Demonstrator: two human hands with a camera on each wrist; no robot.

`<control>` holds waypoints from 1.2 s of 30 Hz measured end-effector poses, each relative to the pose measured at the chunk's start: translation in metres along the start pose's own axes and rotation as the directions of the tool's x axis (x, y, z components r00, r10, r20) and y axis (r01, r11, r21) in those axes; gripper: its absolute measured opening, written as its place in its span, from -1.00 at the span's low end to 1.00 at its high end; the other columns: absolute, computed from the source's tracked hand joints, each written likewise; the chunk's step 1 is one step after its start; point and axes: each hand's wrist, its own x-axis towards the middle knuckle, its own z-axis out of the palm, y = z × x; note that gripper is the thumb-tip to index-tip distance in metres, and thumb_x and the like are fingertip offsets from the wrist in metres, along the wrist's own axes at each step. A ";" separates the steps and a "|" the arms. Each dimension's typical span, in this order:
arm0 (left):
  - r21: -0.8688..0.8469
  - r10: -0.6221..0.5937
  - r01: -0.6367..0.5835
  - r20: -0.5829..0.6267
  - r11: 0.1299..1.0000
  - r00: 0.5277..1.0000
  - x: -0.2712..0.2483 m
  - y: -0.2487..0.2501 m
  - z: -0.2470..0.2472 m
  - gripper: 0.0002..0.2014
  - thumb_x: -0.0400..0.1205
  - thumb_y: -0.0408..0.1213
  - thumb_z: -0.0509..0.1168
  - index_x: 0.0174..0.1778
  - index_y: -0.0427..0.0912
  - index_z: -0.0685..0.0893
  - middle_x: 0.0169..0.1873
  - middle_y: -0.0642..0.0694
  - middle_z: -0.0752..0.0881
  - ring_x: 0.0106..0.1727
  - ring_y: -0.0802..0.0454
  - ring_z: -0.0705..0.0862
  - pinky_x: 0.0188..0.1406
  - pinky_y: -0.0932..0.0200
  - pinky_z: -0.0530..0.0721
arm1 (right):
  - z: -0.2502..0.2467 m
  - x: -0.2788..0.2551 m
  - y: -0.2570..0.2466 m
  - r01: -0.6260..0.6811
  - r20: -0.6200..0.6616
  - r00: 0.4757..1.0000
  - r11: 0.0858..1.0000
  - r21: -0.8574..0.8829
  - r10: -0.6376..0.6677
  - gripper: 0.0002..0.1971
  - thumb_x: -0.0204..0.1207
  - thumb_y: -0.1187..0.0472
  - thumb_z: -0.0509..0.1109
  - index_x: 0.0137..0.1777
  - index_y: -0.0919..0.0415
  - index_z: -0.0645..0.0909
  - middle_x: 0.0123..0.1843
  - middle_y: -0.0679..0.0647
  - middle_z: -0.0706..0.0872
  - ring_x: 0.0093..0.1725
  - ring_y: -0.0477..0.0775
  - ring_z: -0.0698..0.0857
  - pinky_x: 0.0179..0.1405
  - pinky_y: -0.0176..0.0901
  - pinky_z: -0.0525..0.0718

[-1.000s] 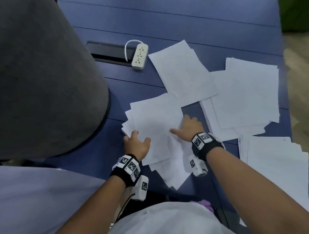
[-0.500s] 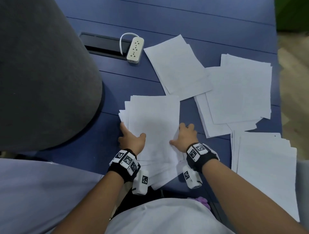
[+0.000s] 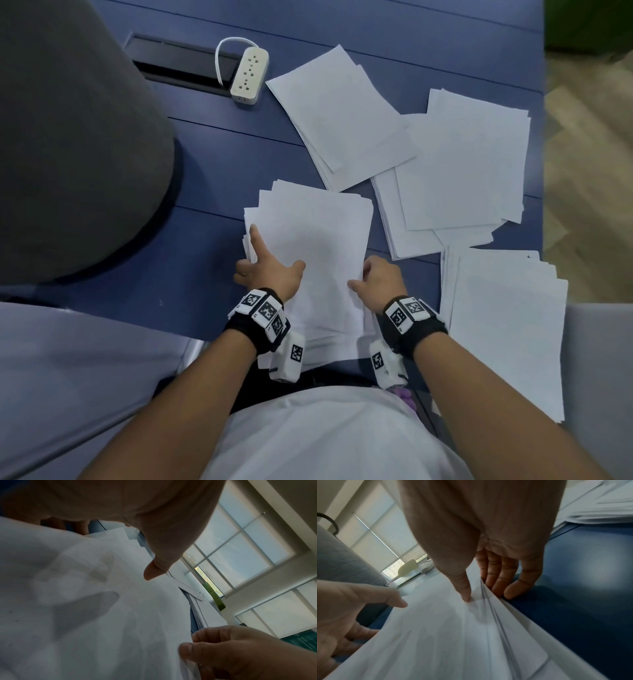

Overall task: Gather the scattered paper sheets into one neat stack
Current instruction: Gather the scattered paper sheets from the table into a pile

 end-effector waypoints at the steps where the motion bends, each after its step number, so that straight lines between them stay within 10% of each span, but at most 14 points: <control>1: -0.003 -0.010 0.010 0.003 1.000 1.000 -0.002 0.000 0.002 0.09 0.50 0.03 0.42 0.66 0.38 -0.33 0.50 -0.41 0.21 0.40 -0.39 0.32 0.40 -0.19 0.53 | 0.000 -0.002 0.005 0.004 -0.002 1.000 1.000 0.009 -0.004 -0.74 0.47 0.14 0.56 0.00 0.25 0.60 -0.06 0.11 0.71 -0.06 0.13 0.66 -0.14 -0.17 0.52; 8: -0.114 -0.001 0.007 0.048 0.993 0.999 0.002 0.000 -0.001 0.08 0.56 -0.09 0.44 0.71 0.26 -0.31 0.58 -0.27 0.27 0.04 -0.11 0.54 0.22 0.07 0.53 | -0.008 -0.006 0.021 -0.018 0.001 1.000 0.998 0.053 0.018 -0.76 0.48 0.17 0.57 0.01 0.21 0.60 -0.07 0.06 0.67 -0.09 0.07 0.64 -0.14 -0.19 0.52; 12: -0.145 0.009 0.006 0.102 0.989 0.995 0.005 0.011 0.001 0.07 0.58 -0.16 0.46 0.75 0.03 -0.26 0.60 -0.09 0.43 0.47 -0.24 0.53 0.43 0.02 0.48 | -0.007 -0.006 0.024 -0.014 -0.013 1.000 0.997 0.078 0.015 -0.79 0.47 0.20 0.57 -0.01 0.21 0.60 -0.05 0.06 0.68 -0.09 0.06 0.64 -0.13 -0.19 0.53; 18: 0.232 -0.075 0.062 0.045 0.971 0.996 0.006 0.016 -0.003 -0.12 0.55 0.02 0.44 0.63 -0.23 0.08 0.57 -0.40 0.24 0.59 -0.41 0.19 0.46 -0.14 0.39 | 0.004 -0.010 0.016 -0.002 -0.034 0.999 1.000 0.018 0.002 -0.76 0.39 0.06 0.58 -0.13 0.13 0.59 -0.03 0.10 0.68 -0.03 0.13 0.69 -0.09 -0.09 0.66; 26: 0.276 -0.085 0.053 0.103 0.960 0.991 0.024 0.019 -0.008 -0.06 0.44 0.06 0.47 0.54 0.07 -0.06 0.47 -0.42 0.13 0.27 -0.47 0.53 0.25 -0.20 0.65 | 0.011 -0.012 -0.004 -0.047 -0.084 0.995 0.999 0.006 0.047 -0.71 0.40 0.03 0.49 -0.35 -0.03 0.40 -0.16 0.03 0.66 -0.12 0.15 0.68 -0.25 -0.17 0.53; 30: 0.114 -0.008 -0.004 0.098 0.993 0.995 0.036 0.016 -0.020 -0.17 0.43 -0.01 0.49 0.46 0.14 0.07 0.32 -0.30 0.53 0.06 -0.30 0.67 0.13 -0.12 0.73 | 0.009 -0.008 -0.007 -0.079 -0.081 0.994 0.997 0.009 0.079 -0.80 0.38 0.03 0.51 -0.25 0.05 0.54 -0.13 0.07 0.73 -0.11 0.18 0.73 -0.20 -0.12 0.69; 36: 0.052 0.054 -0.062 0.145 0.997 0.988 0.048 0.016 -0.037 -0.43 0.54 -0.17 0.46 0.42 -0.27 0.46 0.17 -0.17 0.69 0.10 -0.22 0.69 -0.01 0.03 0.63 | 0.010 -0.009 -0.015 -0.109 -0.065 0.992 0.994 0.010 0.109 -0.76 0.39 0.02 0.53 -0.27 0.04 0.50 -0.12 0.08 0.71 -0.09 0.19 0.72 -0.23 -0.17 0.61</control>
